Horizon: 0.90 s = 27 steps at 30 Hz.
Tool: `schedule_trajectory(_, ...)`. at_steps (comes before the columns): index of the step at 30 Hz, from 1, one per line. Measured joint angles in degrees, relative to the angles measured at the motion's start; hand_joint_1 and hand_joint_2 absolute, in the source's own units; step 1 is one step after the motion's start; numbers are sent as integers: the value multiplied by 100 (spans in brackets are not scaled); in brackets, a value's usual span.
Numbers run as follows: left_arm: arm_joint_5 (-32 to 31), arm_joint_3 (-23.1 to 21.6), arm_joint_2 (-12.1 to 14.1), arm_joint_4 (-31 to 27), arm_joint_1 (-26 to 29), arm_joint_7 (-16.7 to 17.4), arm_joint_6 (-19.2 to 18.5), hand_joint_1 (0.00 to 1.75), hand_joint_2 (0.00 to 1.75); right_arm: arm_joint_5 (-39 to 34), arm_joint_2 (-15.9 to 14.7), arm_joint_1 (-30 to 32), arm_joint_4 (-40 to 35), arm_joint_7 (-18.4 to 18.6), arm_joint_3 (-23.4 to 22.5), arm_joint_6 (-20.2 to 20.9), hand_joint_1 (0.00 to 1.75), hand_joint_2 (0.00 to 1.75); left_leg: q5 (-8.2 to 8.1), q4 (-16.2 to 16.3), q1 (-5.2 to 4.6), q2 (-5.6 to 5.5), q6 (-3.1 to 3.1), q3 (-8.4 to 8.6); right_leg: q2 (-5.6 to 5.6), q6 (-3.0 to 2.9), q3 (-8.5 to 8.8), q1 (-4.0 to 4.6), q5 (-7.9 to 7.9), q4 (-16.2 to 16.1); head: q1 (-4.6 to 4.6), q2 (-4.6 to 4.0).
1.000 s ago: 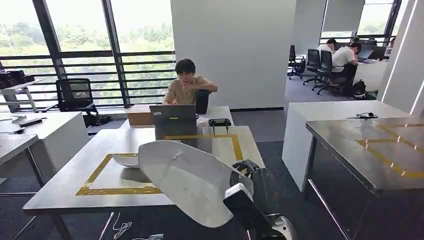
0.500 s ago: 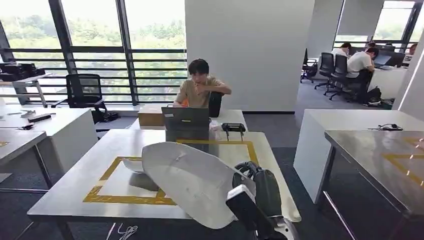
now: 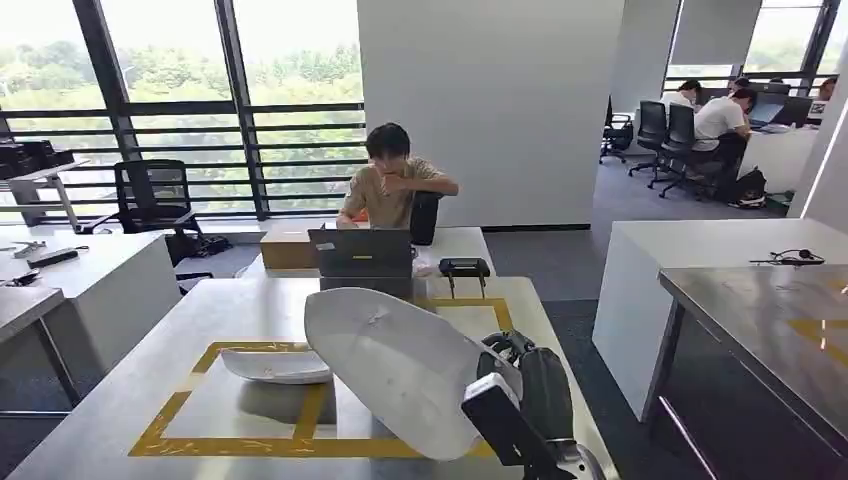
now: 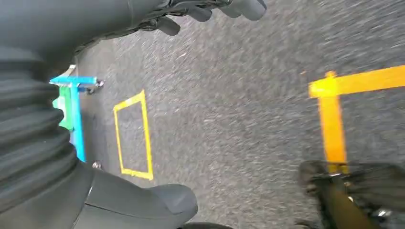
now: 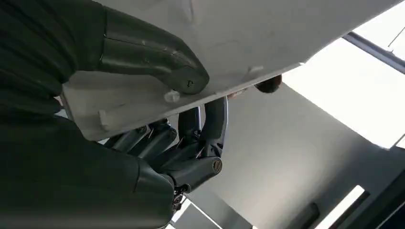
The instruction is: Take the parts from the cabinet and place them on the table.
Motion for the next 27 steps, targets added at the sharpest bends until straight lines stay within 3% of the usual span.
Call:
schedule_trajectory(1, 0, -11, -13, 22, 3, 5, -11, 0, 175, 0, -7, 7, 0, 0, -13, -2, 175, 175, 503, -359, 9, 71, 29, -100, 19, 38, 93, 10, -91, 93, -24, -9)
schedule_trajectory(3, -7, -46, -2, 13, -21, 13, -28, 0, 175, 15, -7, 36, -20, 22, -33, 2, 175, 175, 347, -247, -29, 40, 148, -9, 25, 157, 178, 31, -205, -65, -7, -2)
schedule_trajectory(5, -15, -57, -11, 9, -44, 24, -17, 0, 175, 33, -9, -7, -35, 20, -42, 22, 175, 175, 295, -288, -8, 22, 265, 150, 27, 210, 305, 15, -124, -33, -2, 2)
schedule_trajectory(6, -15, -59, -13, 4, -43, 31, 0, 0, 175, 33, -9, -24, -24, 22, -44, 83, 175, 175, 240, -318, -3, -7, 311, 244, 6, 225, 233, 5, -56, 176, 0, 2)
schedule_trajectory(7, -15, -61, -9, 2, -51, 33, 13, 0, 175, 28, -9, -68, -20, 13, -44, 94, 175, 175, 170, -324, -8, -9, 350, 329, -2, 226, -9, 6, 49, 631, 7, 2)
schedule_trajectory(8, -15, -61, 0, 2, -62, 37, 24, 0, 175, 13, -9, -106, 2, 17, -46, 122, 175, 175, 99, -330, -16, -13, 374, 398, -5, 228, -343, 6, -7, 1087, 7, 4)
schedule_trajectory(10, 13, -61, 9, -2, -77, 55, 33, 0, 175, -37, -9, -142, 118, 4, -46, 203, 175, 175, -60, -334, -43, -54, 394, 571, -6, 245, -923, 39, -537, 1653, 7, 4)
schedule_trajectory(11, 18, -61, 9, -4, -76, 61, 39, 0, 175, -70, -9, -163, 184, 2, -46, 236, 175, 175, -147, -334, -61, -75, 402, 680, -6, 227, -1101, 50, -784, 1679, 11, 4)
schedule_trajectory(12, 20, -61, 11, -2, -65, 79, 44, 0, 175, -94, -9, -221, 278, 2, -46, 278, 175, 175, -236, -334, -83, -98, 398, 797, -7, 190, -1206, 68, -862, 1556, 13, 2)
schedule_trajectory(13, 20, -61, 11, -2, -58, 81, 50, 0, 175, -131, -2, -329, 442, -2, -35, 315, 175, 175, -329, -334, -111, -110, 397, 928, -6, 139, -1247, 96, -752, 1284, 18, 4)
schedule_trajectory(14, 20, -61, 11, -2, -63, 81, 57, 0, 175, -142, 11, -439, 595, 4, -35, 339, 175, 175, -417, -335, -144, -114, 406, 1056, -1, 66, -1238, 134, -412, 917, 15, 4)
schedule_trajectory(15, 17, -61, 9, -2, -68, 81, 57, 0, 175, -146, 11, -554, 779, 11, -33, 363, 175, 175, -509, -344, -164, -115, 417, 1161, 4, -33, -1230, 172, 179, 505, 20, 4)
schedule_trajectory(16, 9, -61, -20, 24, -71, 90, 57, 0, 175, -123, 15, -682, 1026, 46, -26, 376, 175, 175, -590, -322, -168, -119, 411, 1225, 40, -116, -1264, 221, 1014, 144, 1, 2)
schedule_trajectory(17, -4, -61, -4, 15, -86, 94, 57, 0, 175, -96, 31, -841, 1256, 116, -22, 389, 175, 175, -670, -340, -182, -175, 368, 1268, 82, -107, -1212, 250, 998, 131, 4, 2)
schedule_trajectory(18, -33, -63, -2, 11, -109, 98, 52, 0, 175, -24, 66, -1006, 1516, 166, -20, 428, 175, 175, -708, -379, -167, -164, 335, 1263, 55, -106, -1152, 252, 1014, 122, -9, 4)
schedule_trajectory(19, -57, -65, 7, 4, -119, 96, 39, 0, 175, 11, 107, -1184, 1723, 197, -22, 433, 175, 175, -682, -328, -166, -159, 308, 1338, 58, -138, -1141, 255, 987, 80, 0, 2)
schedule_trajectory(20, -85, -76, 4, 4, -130, 98, 22, 0, 175, 59, 164, -1393, 1942, 223, -20, 435, 175, 175, -584, -230, -167, -152, 262, 1268, 65, -170, -1099, 246, 963, 66, 0, 4)
schedule_trajectory(22, -120, -98, 0, 0, -165, 111, -7, 0, 175, 217, 256, -1788, 2414, 289, -15, 426, 175, 175, -410, 450, -182, -118, 198, 838, 61, -232, -943, 189, 899, -34, -11, 4)
schedule_trajectory(23, -147, -109, -7, 4, -179, 114, -37, 0, 175, 311, 286, -2021, 2732, 354, -2, 437, 175, 175, -522, 799, -162, -109, 173, 588, 57, -253, -876, 182, 854, -43, -11, 4)
schedule_trajectory(24, -175, -127, -4, 4, -189, 114, -50, 0, 175, 432, 341, -2217, 3148, 465, 37, 450, 175, 175, -735, 1084, -135, -102, 149, 351, 57, -253, -812, 178, 801, -43, -17, 4)
schedule_trajectory(25, -199, -135, -4, 4, -195, 111, -68, 0, 175, 513, 365, -2356, 3460, 533, 55, 452, 175, 175, -961, 1275, -110, -97, 134, 151, 57, -248, -753, 173, 746, -43, -13, 4)
schedule_trajectory(26, -221, -142, -2, 4, -197, 105, -96, 0, 175, 577, 385, -2477, 3752, 579, 79, 446, 175, 175, -1087, 1343, -90, -89, 100, 3, 57, -237, -695, 163, 696, -42, -15, 4)
schedule_trajectory(27, -232, -146, 4, 4, -195, 94, -116, 0, 175, 629, 411, -2597, 4049, 618, 98, 441, 175, 175, -1029, 1239, -69, -82, 79, -69, 61, -215, -627, 145, 636, -37, -15, 4)
